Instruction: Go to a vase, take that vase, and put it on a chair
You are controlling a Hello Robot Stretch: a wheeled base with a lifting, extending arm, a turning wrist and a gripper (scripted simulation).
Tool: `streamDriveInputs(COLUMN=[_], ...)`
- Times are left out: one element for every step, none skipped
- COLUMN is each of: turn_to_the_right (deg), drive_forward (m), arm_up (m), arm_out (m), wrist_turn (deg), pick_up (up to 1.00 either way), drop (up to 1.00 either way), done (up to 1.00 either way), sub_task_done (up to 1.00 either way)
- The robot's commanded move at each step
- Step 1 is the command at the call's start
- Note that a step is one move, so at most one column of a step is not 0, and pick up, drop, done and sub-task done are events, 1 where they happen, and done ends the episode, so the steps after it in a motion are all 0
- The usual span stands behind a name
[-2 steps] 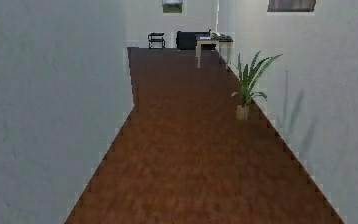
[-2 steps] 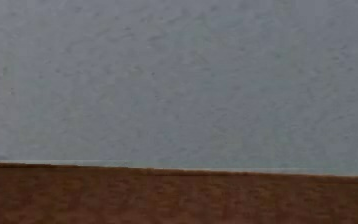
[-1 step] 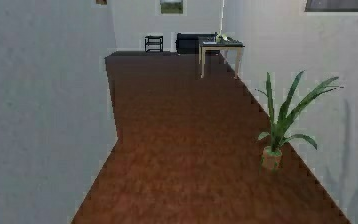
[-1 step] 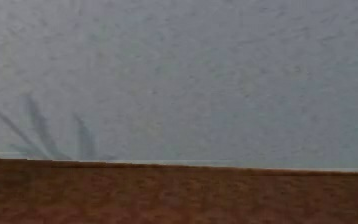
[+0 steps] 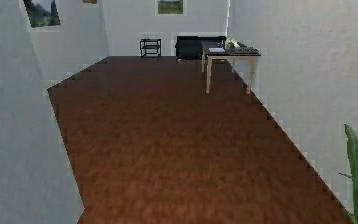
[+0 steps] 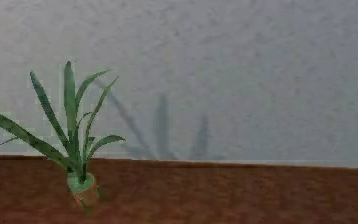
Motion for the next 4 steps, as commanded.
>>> streamDriveInputs(turn_to_the_right=[0.0, 3.0, 0.0, 15.0], drive_forward=[0.5, 0.0, 0.5, 0.0], arm_up=[0.0, 0.0, 0.0, 0.0], arm_out=[0.0, 0.0, 0.0, 0.0], wrist_turn=[0.0, 0.0, 0.0, 0.0], pick_up=[0.0, 0.0, 0.0, 0.0], drop=[0.0, 0.0, 0.0, 0.0], done=[0.0, 0.0, 0.0, 0.0], sub_task_done=[0.0, 0.0, 0.0, 0.0])
